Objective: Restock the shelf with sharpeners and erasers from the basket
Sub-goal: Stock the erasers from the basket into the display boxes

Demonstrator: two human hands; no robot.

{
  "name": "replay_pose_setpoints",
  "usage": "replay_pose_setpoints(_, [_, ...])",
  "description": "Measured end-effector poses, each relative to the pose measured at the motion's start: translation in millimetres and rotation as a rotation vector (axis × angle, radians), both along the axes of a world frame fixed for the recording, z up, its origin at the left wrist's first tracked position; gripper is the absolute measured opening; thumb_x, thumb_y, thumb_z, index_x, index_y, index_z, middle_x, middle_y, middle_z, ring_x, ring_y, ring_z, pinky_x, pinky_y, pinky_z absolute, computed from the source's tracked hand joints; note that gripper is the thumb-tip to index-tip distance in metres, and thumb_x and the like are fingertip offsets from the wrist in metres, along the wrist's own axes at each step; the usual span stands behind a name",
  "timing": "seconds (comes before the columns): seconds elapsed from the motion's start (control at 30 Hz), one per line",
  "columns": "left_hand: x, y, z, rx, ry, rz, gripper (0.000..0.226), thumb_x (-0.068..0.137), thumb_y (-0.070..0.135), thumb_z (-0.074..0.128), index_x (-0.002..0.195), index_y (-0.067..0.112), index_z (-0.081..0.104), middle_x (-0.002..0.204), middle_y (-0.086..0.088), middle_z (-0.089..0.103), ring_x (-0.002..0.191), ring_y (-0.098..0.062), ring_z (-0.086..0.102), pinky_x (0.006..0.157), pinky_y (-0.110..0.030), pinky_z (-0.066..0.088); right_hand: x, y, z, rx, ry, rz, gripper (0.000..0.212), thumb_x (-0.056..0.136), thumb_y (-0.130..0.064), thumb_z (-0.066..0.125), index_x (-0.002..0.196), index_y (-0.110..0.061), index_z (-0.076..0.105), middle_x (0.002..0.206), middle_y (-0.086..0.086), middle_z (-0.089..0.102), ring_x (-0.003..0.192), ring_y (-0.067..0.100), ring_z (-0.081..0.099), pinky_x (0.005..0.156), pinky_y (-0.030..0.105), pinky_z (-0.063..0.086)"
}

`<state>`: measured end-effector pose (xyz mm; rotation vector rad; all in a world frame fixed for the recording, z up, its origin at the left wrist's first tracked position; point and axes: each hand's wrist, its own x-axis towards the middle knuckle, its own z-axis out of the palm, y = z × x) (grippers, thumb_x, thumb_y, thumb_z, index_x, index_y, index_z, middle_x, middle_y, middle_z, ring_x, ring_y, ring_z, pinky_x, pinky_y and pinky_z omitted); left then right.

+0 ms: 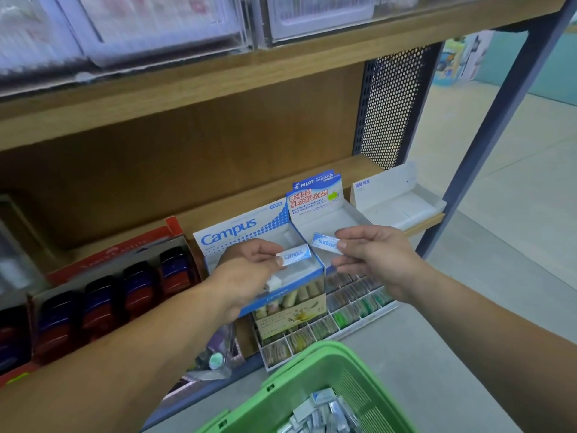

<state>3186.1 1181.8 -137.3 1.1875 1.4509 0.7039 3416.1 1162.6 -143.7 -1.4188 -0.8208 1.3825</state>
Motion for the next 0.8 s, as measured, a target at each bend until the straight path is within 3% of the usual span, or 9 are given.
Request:
replay_pose_setpoints(0.1, [-5,0,4,0.034,0.004,-0.022,0.013,0.095,0.016,0.073,0.105,0.024,0.075,0.103,0.003,0.078,0.081,-0.01,0.063,0.045,-0.012,0.041,-5,1,3,-0.001,0.047,0.036,0.02,0.093,0.004,0.067,0.113,0.002,0.067,0.096,0.024,0.075,0.08,0.035,0.077,0.072,0.041,0.065])
replay_pose_setpoints(0.3, [-10,-4,15,0.074,-0.021,-0.026,0.014,0.093,0.019,0.075,0.106,0.025,0.075,0.099,0.008,0.077,0.08,-0.004,0.065,0.052,-0.012,0.044,-27,6,14,-0.044,0.239,0.15,0.031,0.095,0.006,0.061,0.126,0.009,0.057,0.109,0.031,0.071,0.087,0.035,0.076,0.072,0.038,0.064])
replay_pose_setpoints(0.53, [-18,-9,12,0.02,-0.129,0.001,0.011,0.095,0.022,0.073,0.104,0.027,0.077,0.092,0.013,0.077,0.076,-0.005,0.059,0.053,-0.018,0.044,-39,8,20,-0.009,0.242,0.176,0.027,0.09,0.005,0.067,0.117,0.006,0.064,0.101,0.024,0.075,0.084,0.029,0.077,0.075,0.032,0.064])
replay_pose_setpoints(0.67, [-28,-8,15,-0.014,-0.178,-0.039,0.025,0.106,0.015,0.055,0.11,0.026,0.077,0.11,0.0,0.077,0.083,-0.014,0.055,0.061,-0.022,0.044,-42,11,24,0.016,0.215,0.17,0.023,0.088,0.007,0.068,0.11,0.002,0.066,0.101,0.025,0.075,0.08,0.027,0.076,0.075,0.03,0.064])
replay_pose_setpoints(0.8, [-35,-6,19,-0.038,-0.301,-0.016,0.027,0.106,0.003,0.048,0.117,0.012,0.071,0.111,-0.013,0.077,0.086,-0.02,0.057,0.066,-0.027,0.045,-44,11,21,0.023,0.199,0.168,0.021,0.087,0.007,0.07,0.107,0.0,0.068,0.102,0.024,0.076,0.082,0.029,0.076,0.077,0.032,0.064])
